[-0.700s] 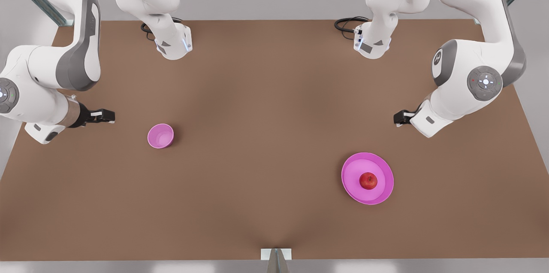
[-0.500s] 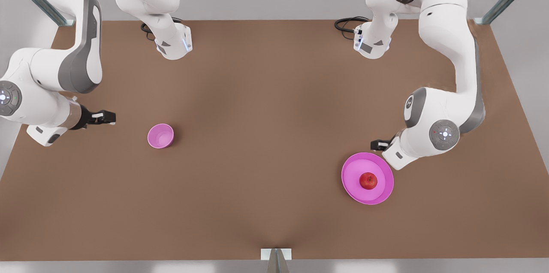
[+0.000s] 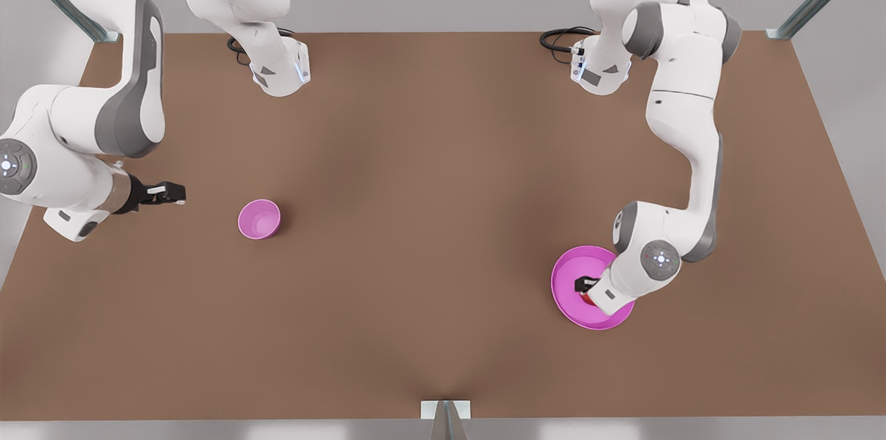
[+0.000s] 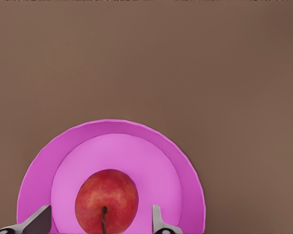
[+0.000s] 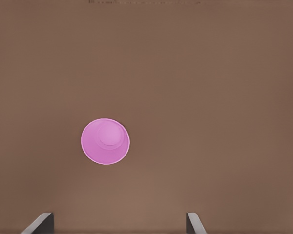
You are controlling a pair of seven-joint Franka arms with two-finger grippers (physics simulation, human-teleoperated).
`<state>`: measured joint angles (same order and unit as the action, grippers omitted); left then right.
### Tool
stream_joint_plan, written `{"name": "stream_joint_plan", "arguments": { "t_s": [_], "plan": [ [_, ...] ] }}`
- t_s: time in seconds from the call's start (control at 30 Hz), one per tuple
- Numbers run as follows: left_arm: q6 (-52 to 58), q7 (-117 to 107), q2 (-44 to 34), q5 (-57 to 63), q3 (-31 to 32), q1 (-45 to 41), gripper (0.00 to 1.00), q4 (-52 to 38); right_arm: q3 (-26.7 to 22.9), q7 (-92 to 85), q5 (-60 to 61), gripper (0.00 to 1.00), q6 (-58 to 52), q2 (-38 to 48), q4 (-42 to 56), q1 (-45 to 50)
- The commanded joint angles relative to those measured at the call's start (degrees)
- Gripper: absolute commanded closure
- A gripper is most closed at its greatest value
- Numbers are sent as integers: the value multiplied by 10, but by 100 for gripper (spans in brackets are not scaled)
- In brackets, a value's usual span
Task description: Use the left arm to pick up the apple from the plate, transfer it to the gripper of the right arm, and then use the right arm to place it into the bowl
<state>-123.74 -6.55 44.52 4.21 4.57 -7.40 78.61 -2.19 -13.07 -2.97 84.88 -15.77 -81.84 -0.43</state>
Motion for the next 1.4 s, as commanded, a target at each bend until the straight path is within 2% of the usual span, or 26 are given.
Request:
{"name": "stream_joint_plan", "arguments": {
  "t_s": [0.0, 1.37],
  "plan": [
    [-39, -3, 2, 0, 0, 0, 0, 0, 0, -20, 1, 0, -3, 2, -1, 0],
    [-55, -5, 45, -1, -2, 8, 0, 26, -1, -30, -2, 0, 1, -6, -4, 0]
  ]
}}
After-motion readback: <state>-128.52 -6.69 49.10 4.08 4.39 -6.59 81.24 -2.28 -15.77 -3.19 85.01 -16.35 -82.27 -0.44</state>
